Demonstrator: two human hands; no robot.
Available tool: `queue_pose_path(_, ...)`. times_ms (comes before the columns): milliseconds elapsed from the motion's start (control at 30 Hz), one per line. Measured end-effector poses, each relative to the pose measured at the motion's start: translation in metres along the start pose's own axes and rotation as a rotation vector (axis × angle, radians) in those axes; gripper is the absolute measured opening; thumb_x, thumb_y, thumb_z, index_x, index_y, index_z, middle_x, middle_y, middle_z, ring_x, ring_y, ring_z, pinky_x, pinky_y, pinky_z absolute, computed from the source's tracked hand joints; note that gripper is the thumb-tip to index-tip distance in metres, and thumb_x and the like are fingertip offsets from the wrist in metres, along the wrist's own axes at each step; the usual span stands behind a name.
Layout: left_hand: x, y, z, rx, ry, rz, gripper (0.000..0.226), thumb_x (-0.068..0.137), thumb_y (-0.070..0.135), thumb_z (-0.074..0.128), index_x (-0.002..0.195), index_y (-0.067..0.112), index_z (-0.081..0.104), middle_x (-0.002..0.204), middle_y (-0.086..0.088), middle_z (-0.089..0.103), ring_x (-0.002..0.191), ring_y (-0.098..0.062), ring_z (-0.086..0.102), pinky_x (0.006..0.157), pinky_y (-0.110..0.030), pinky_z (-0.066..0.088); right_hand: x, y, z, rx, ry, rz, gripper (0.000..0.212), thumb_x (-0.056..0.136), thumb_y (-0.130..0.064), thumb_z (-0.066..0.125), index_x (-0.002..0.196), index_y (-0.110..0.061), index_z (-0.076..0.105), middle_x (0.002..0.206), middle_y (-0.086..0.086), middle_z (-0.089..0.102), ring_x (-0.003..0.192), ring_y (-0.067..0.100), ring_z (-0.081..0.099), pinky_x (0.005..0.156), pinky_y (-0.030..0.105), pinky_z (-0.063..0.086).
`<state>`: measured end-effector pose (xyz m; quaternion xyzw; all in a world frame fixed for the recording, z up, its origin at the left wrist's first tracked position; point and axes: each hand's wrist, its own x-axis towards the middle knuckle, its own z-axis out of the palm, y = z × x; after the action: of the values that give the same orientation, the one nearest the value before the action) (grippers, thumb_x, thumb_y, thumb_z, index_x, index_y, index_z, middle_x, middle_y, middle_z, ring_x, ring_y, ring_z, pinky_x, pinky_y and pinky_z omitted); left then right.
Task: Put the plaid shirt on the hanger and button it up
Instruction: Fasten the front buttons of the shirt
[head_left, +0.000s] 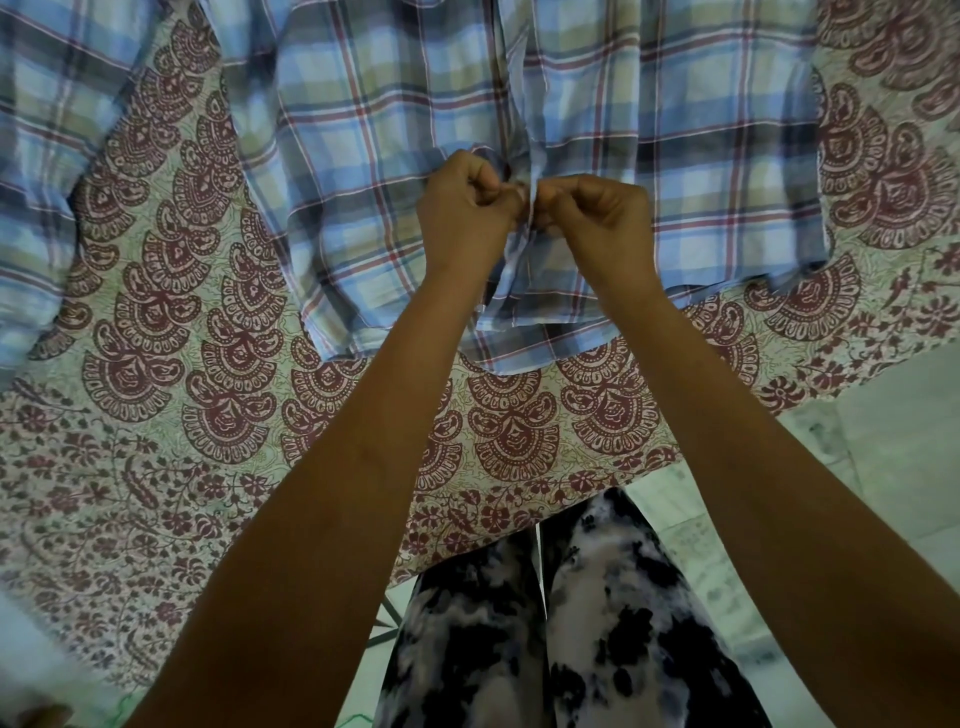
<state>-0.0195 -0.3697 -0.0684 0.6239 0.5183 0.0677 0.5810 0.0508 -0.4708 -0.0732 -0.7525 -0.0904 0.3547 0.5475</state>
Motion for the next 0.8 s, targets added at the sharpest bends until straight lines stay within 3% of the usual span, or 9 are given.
queue_pose_path(100,-0.003,0.001,0.000,-0.015,-0.001,-0.055,0.036,0.070,-0.006,0.062,0.061,0.022,0.041,0.062,-0.005,0.051,0.066,-0.026,0.055,0.072,-0.053,0.055,0.002,0.004,0.002,-0.016,0.038,0.022,0.010,0.080,-0.001,0.063,0.080,-0.008,0.071,0.062,-0.016,0.068,0.064,0.003,0.064,0.068,0.022,0.053)
queue_pose_path(200,-0.007,0.006,-0.002,-0.040,-0.009,-0.117,0.029,0.077,-0.006,0.057,0.065,0.019,0.046,0.065,-0.005,0.056,0.063,-0.021,0.058,0.070,-0.041,0.056,0.000,0.001,0.008,-0.143,0.054,-0.037,0.008,0.080,-0.005,0.066,0.086,-0.002,0.069,0.070,-0.009,0.066,0.065,-0.001,0.062,0.067,0.017,0.052)
queue_pose_path(300,-0.008,0.014,-0.003,-0.202,-0.044,-0.263,0.021,0.084,-0.004,0.047,0.074,0.012,0.052,0.073,-0.008,0.058,0.066,-0.019,0.058,0.069,-0.031,0.054,-0.005,-0.001,0.015,-0.373,0.094,-0.170,0.012,0.081,-0.014,0.065,0.088,-0.004,0.067,0.077,-0.002,0.064,0.070,0.011,0.063,0.068,0.023,0.054)
queue_pose_path(433,-0.009,0.012,-0.004,-0.276,-0.110,-0.302,0.008,0.087,0.010,0.060,0.093,0.007,0.063,0.097,-0.016,0.068,0.088,-0.026,0.066,0.077,-0.028,0.057,-0.007,0.000,0.022,-0.484,0.151,-0.267,0.013,0.083,-0.018,0.062,0.087,-0.007,0.065,0.082,0.007,0.068,0.071,0.018,0.064,0.066,0.038,0.055)
queue_pose_path(533,-0.008,0.010,-0.005,-0.281,-0.104,-0.314,0.002,0.086,0.011,0.063,0.085,0.011,0.064,0.090,-0.010,0.068,0.082,-0.018,0.064,0.071,-0.022,0.054,-0.010,0.002,0.026,-0.544,0.184,-0.312,0.012,0.083,-0.017,0.060,0.081,-0.006,0.063,0.080,0.010,0.066,0.068,0.022,0.062,0.062,0.043,0.052)
queue_pose_path(633,-0.005,0.009,-0.005,-0.286,-0.111,-0.330,0.015,0.088,0.010,0.061,0.074,0.015,0.060,0.083,-0.007,0.064,0.079,-0.016,0.060,0.069,-0.021,0.053,-0.011,0.004,0.027,-0.544,0.228,-0.355,0.013,0.084,-0.016,0.062,0.078,-0.004,0.063,0.077,0.012,0.063,0.064,0.022,0.061,0.057,0.041,0.050)
queue_pose_path(800,-0.007,0.007,-0.008,-0.366,-0.113,-0.310,0.021,0.090,0.008,0.057,0.070,0.013,0.054,0.071,-0.005,0.058,0.063,-0.013,0.054,0.059,-0.020,0.050,-0.012,0.003,0.031,-0.330,0.217,-0.237,0.009,0.084,-0.012,0.063,0.083,-0.004,0.066,0.079,0.009,0.067,0.068,0.014,0.062,0.065,0.032,0.053)
